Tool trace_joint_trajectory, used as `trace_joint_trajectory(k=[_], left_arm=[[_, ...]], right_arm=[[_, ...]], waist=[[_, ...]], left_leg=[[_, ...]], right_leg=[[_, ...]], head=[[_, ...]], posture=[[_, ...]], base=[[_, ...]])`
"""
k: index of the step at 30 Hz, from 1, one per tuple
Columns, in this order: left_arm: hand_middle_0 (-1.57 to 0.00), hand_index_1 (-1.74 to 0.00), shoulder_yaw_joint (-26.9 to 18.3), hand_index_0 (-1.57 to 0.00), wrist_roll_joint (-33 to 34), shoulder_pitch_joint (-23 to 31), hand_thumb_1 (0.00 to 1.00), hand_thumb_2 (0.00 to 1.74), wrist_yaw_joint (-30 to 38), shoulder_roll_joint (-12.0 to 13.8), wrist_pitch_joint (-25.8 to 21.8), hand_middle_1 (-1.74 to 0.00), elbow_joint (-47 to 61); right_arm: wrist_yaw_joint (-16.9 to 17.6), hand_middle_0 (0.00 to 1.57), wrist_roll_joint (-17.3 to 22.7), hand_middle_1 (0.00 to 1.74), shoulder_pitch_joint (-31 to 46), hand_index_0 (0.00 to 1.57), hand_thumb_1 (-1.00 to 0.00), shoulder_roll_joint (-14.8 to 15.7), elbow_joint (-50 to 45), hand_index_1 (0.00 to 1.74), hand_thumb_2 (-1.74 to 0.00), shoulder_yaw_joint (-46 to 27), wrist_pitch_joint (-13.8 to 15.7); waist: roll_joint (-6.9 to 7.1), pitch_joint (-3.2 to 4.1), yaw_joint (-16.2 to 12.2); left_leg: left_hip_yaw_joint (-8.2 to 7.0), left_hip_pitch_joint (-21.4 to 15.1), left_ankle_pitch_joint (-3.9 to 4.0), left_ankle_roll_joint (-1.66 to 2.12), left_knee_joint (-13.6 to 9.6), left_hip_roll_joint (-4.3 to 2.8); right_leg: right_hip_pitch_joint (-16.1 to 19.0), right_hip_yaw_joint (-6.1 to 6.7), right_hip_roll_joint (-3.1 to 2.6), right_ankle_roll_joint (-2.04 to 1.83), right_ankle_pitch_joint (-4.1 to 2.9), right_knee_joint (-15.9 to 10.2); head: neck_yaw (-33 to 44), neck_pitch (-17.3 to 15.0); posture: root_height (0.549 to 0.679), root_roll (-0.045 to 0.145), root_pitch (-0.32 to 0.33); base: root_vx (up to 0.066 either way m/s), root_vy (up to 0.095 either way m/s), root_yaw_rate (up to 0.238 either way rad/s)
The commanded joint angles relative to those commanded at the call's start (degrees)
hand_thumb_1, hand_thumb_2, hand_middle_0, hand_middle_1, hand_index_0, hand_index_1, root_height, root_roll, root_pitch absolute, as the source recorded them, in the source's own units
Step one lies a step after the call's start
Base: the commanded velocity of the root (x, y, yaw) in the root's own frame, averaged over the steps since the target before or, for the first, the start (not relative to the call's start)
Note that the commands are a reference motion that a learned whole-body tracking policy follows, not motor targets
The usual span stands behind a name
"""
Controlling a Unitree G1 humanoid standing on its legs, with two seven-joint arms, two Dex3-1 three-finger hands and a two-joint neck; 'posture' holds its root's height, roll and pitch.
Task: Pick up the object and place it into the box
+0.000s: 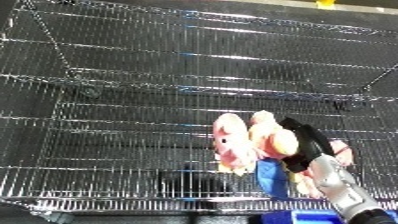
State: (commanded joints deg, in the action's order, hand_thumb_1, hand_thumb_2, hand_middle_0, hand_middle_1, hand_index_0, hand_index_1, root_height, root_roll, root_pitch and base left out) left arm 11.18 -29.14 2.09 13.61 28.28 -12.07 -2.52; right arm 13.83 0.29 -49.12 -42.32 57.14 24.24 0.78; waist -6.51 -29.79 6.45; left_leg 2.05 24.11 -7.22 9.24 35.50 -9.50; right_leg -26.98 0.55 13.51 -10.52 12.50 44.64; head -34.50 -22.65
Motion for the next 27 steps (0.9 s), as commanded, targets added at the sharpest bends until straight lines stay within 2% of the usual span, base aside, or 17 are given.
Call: trace_joint_trajectory(k=[7, 12, 19, 21, 24, 27], left_arm=[[-1.57, -1.74, 0.0, -1.57, 0.6, -0.3, 1.0, 1.74, -0.1, -0.9, 0.6, -1.74, -1.2], [-1.57, -1.74, -0.9, -1.57, 1.3, -0.1, 1.0, 1.74, -0.1, -1.7, 1.2, -1.74, -1.5], [-1.57, -1.74, -1.8, -1.57, 2.1, 0.4, 1.0, 1.74, -0.2, -2.9, 2.1, -1.74, -1.0], [-1.57, -1.74, -2.2, -1.57, 2.5, 0.6, 1.0, 1.74, -0.2, -3.2, 2.5, -1.74, -0.8], [-1.57, -1.74, -2.8, -1.57, 2.9, 0.9, 1.0, 1.74, -0.1, -3.7, 2.9, -1.74, -0.4], [-1.57, -1.74, -3.0, -1.57, 3.1, 1.2, 1.0, 1.74, 0.0, -4.3, 3.3, -1.74, 0.0]], right_arm=[[2.4, 1.57, 0.9, 1.74, 6.3, 1.57, -1.0, -1.2, -10.1, 1.74, -1.74, -5.4, 1.3], [4.3, 1.57, 2.4, 1.74, 14.3, 1.57, -1.0, -2.0, -21.1, 1.74, -1.74, -12.6, 2.6], [6.3, 1.57, 4.0, 1.74, 24.1, 1.57, -1.0, -1.3, -33.6, 1.74, -1.74, -22.7, 4.2], [6.8, 1.57, 4.1, 1.74, 26.8, 1.57, -1.0, -1.0, -36.9, 1.74, -1.74, -25.6, 4.6], [7.8, 1.57, 4.6, 1.74, 30.7, 1.57, -1.0, -0.2, -41.5, 1.74, -1.74, -29.9, 5.5], [8.8, 1.57, 5.1, 1.74, 34.2, 1.57, -1.0, 0.8, -45.2, 1.74, -1.74, -34.0, 6.2]], waist=[[0.88, 0.0, -1.7], [1.39, 0.0, -3.2], [1.55, 0.0, -5.3], [1.49, 0.0, -6.0], [1.36, 0.0, -7.4], [1.26, 0.0, -8.7]], left_leg=[[-0.38, -2.4, -0.02, 0.01, -0.5, -0.45], [-0.7, -3.8, -0.27, -0.25, 0.0, -0.52], [-1.35, -6.0, -0.67, -0.47, 0.8, -0.78], [-1.55, -6.3, -0.73, -0.51, 1.2, -0.83], [-1.93, -7.1, -0.86, -0.58, 1.9, -0.95], [-2.35, -8.1, -1.09, -0.67, 2.5, -1.12]], right_leg=[[2.4, -0.09, -0.05, -0.02, 0.14, -0.4], [3.6, 0.17, -0.19, 0.11, 0.09, 0.0], [5.7, 0.53, -0.16, 0.32, 0.03, 0.1], [6.0, 0.68, -0.18, 0.37, -0.07, 0.3], [6.6, 0.99, -0.28, 0.44, -0.25, 0.6], [7.5, 1.3, -0.46, 0.55, -0.33, 0.7]], head=[[0.1, -0.9], [-0.5, -1.9], [-3.1, -3.6], [-4.1, -4.9], [-7.3, -9.2], [-11.0, -10.7]], posture=[[0.623, 0.035, -0.082], [0.622, 0.038, -0.112], [0.622, 0.043, -0.154], [0.621, 0.044, -0.164], [0.62, 0.047, -0.183], [0.62, 0.049, -0.202]], base=[[-0.005, -0.002, -0.025], [0.003, -0.006, -0.048], [0.006, -0.012, -0.052], [-0.005, -0.009, -0.06], [-0.008, -0.003, -0.084], [0.0, -0.002, -0.095]])
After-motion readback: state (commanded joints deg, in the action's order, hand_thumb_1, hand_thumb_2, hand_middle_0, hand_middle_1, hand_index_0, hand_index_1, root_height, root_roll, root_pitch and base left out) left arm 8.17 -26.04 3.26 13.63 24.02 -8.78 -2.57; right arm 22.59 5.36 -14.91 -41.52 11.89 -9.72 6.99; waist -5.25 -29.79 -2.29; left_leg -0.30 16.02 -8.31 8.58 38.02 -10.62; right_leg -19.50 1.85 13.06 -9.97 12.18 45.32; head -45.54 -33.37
